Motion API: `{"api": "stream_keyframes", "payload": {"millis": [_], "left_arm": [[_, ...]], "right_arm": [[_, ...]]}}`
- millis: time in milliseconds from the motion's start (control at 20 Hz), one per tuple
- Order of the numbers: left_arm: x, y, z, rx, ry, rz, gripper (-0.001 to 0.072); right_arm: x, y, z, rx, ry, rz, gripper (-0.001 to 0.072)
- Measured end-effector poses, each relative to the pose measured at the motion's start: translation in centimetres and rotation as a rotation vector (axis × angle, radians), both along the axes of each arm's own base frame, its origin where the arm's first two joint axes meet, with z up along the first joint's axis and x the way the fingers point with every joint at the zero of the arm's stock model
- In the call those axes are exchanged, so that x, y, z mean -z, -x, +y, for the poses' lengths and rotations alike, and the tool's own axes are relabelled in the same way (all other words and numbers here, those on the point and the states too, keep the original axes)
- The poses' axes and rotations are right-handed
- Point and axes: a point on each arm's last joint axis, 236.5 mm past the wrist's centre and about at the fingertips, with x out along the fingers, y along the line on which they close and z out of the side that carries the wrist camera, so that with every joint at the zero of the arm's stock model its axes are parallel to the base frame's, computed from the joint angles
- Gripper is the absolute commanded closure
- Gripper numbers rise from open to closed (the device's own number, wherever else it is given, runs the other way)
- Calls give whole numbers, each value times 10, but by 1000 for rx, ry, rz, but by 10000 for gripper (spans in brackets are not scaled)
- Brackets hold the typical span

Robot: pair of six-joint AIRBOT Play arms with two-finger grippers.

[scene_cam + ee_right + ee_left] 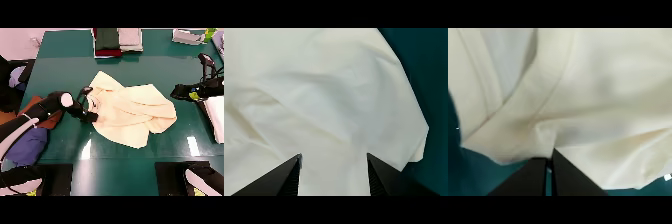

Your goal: Fold the shirts.

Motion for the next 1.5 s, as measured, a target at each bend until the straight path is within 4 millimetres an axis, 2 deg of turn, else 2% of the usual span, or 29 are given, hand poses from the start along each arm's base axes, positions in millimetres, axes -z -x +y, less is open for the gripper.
{"api": "stream_keyframes", "payload": {"millis": [150, 300, 400, 550, 800, 850, 900, 950, 1000, 1100, 1200, 1300, 1500], "left_arm": [[-25, -34, 29, -67, -1, -64, 685], [-45, -54, 58, -120, -9, -108, 685], [-50, -55, 66, -122, -13, -110, 685], [-54, -55, 72, -123, -15, -111, 685], [-54, -50, 75, -111, -20, -92, 685], [-54, -49, 76, -105, -22, -87, 685], [-54, -47, 76, -101, -24, -81, 685], [-53, -45, 76, -95, -26, -75, 685], [-53, -44, 77, -89, -28, -72, 685], [-52, -43, 80, -73, -43, -73, 685], [-52, -44, 88, -58, -78, -85, 685], [-53, -47, 97, -45, -117, -99, 685], [-55, -50, 107, -33, -161, -116, 685]], "right_arm": [[15, 19, -12, 2, 12, 87, 230], [49, 43, -26, 33, 7, 199, 230], [76, 58, -27, 56, -23, 271, 231], [112, 70, -15, 62, -89, 348, 265], [154, 67, 12, 8, -110, 422, 283], [158, 65, 16, -4, -109, 435, 366], [161, 61, 20, -17, -109, 438, 576], [164, 58, 24, -27, -109, 444, 688], [165, 55, 27, -41, -103, 446, 688], [163, 44, 27, -72, -67, 428, 689], [146, 27, 17, -103, 4, 373, 688], [114, 10, 5, -121, 70, 299, 690], [35, -28, -44, -26, 174, 95, 689]]}}
